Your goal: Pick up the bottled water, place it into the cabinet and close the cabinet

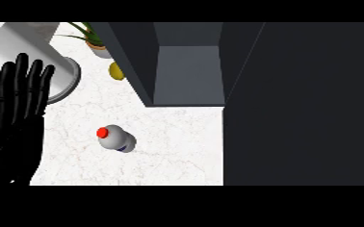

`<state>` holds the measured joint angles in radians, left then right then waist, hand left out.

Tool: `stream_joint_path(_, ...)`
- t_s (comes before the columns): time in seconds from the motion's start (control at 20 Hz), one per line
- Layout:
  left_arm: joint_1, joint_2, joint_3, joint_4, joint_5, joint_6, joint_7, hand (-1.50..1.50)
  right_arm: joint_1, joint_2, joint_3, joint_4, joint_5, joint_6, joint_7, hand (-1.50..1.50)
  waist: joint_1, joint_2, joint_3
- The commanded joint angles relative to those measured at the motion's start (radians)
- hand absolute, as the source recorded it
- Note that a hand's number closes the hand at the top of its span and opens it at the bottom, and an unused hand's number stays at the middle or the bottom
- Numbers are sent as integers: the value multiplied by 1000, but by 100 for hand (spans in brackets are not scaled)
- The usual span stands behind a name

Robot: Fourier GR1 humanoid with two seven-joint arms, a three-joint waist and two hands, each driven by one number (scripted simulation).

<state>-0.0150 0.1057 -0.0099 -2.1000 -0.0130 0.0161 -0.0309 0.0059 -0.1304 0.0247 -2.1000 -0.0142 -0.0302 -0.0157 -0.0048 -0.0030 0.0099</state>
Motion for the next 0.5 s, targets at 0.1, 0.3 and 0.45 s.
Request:
stream_joint_path(0.1,5,79,-62,-26,229,-248,-4,-150,63,8,11,-17,4,7,-4,-150,-1,2,-11)
stream_joint_path(0.3,121,85,-305,-12,387,-415,120,-150,131,35,103,-36,-116,84,70,-150,-23,6,-10)
stream_joint_path(0.45,227,164,-326,-99,531,-488,195,-150,204,11,80,-112,-182,108,112,-150,-6,-8,-10)
